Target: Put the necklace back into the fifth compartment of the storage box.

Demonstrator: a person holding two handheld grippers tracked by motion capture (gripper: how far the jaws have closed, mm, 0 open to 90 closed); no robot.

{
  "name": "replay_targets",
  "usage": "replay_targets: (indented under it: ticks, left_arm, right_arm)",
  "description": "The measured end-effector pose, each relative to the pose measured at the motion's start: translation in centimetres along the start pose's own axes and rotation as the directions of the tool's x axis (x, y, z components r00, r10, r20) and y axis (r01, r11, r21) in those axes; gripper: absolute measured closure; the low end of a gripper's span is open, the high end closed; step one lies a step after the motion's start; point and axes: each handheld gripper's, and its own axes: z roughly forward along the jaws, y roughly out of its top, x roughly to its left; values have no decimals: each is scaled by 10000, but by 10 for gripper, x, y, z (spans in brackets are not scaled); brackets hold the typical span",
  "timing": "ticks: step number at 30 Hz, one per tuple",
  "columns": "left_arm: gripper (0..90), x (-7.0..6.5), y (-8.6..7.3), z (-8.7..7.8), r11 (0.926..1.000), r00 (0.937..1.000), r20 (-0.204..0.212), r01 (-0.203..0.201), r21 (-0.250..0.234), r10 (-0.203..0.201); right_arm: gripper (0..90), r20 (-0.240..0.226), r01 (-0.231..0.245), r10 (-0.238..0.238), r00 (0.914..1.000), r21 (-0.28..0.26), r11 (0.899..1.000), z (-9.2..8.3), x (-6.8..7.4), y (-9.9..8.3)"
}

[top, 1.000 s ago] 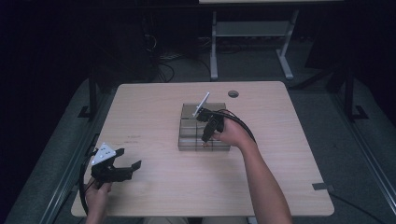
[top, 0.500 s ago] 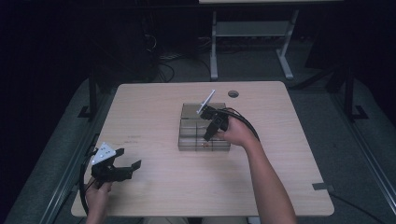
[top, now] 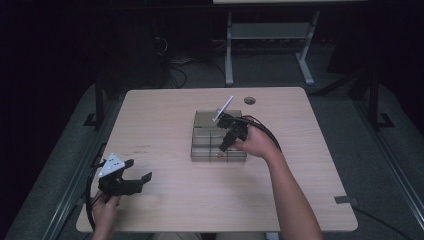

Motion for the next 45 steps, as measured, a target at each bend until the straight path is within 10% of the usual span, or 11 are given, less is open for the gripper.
replay_targets:
  ticks: [45]
  left_arm:
    - [131, -4, -1, 3, 10000, 10000, 12, -75, 60, 75]
  right_arm:
    - [403, -94, 213, -222, 9997, -819, 9964, -29, 8, -53]
